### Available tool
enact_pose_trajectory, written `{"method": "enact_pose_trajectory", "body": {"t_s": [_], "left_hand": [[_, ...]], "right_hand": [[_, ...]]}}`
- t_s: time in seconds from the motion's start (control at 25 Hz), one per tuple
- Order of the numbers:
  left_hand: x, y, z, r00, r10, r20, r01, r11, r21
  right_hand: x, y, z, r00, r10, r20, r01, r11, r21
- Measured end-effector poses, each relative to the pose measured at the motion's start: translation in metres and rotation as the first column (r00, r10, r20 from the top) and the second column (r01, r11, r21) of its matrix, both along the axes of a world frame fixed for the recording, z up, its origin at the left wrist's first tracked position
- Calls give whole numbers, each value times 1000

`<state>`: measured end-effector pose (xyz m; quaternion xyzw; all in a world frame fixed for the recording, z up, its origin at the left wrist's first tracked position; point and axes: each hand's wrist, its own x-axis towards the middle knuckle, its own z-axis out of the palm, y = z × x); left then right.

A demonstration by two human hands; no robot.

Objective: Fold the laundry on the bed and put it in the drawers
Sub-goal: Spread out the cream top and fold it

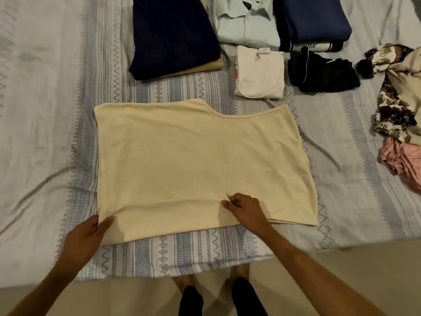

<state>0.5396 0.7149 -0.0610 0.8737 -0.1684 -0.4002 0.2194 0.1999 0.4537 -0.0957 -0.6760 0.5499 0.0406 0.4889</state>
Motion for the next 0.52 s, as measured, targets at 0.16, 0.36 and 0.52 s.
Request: {"method": "enact_pose_trajectory", "body": {"t_s": [0.16, 0.36, 0.52], "left_hand": [[-10, 14, 1, 994, -23, 111, 27, 999, -37], [-6, 10, -5, 992, -59, 111, 60, 998, -5], [-5, 20, -3, 994, -64, 88, 61, 998, 30]], "right_hand": [[-15, 27, -2, 997, 68, -21, -70, 981, -180], [-18, 42, -1, 953, 283, -109, -303, 881, -362], [-25, 58, -6, 924, 325, -203, -381, 835, -398]]}}
